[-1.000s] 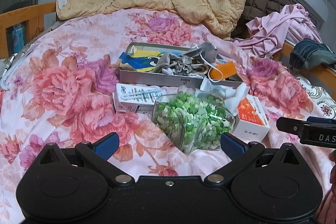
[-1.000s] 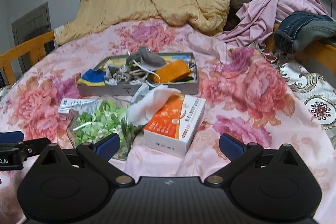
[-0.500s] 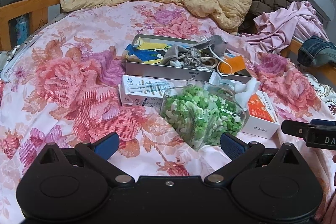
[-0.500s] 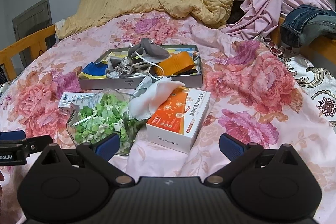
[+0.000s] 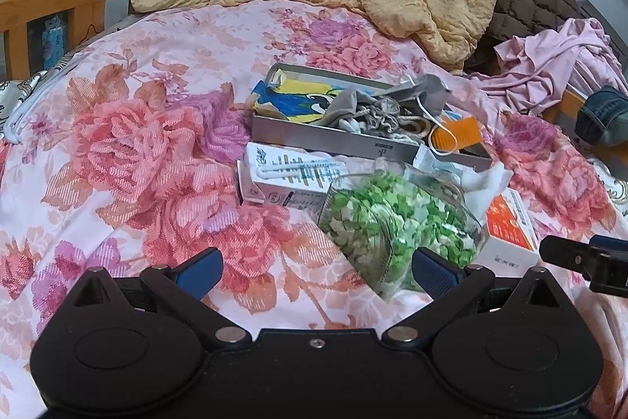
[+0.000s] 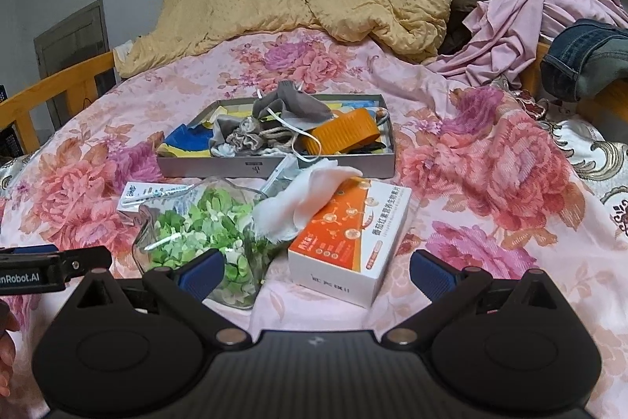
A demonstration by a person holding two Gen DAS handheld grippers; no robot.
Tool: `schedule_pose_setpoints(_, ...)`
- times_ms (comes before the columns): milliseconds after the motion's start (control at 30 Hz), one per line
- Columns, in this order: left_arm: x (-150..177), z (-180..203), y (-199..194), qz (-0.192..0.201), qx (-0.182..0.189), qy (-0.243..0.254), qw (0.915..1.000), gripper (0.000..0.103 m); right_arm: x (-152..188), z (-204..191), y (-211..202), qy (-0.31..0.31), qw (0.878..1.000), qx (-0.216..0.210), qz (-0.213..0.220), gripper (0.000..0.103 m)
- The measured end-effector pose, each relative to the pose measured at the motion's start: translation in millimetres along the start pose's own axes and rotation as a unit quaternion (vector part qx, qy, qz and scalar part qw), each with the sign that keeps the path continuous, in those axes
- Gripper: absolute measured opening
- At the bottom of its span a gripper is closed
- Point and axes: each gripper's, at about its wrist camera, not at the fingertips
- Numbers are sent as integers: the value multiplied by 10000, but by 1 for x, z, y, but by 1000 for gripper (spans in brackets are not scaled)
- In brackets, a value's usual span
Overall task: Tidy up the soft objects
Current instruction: 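Move both grippers back from the tray box toward the remaining items, then grasp the clear mask packet with the left gripper while the right gripper grasps the white tissue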
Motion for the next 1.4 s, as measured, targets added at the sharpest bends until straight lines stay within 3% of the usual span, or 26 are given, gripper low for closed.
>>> schedule_pose_setpoints(467, -23, -3, 11, 245, -23, -155, 9996, 102, -15, 4, 8, 155, 9991, -67, 386, 103)
schedule_pose_setpoints(867, -56, 16, 44, 391, 154, -95, 9991, 102, -28, 5, 39, -109, 9984, -39, 560, 103)
schedule_pose_setpoints(1400, -103, 48, 142, -497, 972, -289, 9936, 102, -32, 9, 89, -362, 9963, -426, 659, 103)
Point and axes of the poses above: each gripper's, at about its wrist camera, not at the fingertips, and y roughly the way its jaws point, z to its right, x to its underside, and after that the axes turned 12 degrees about x, right-handed
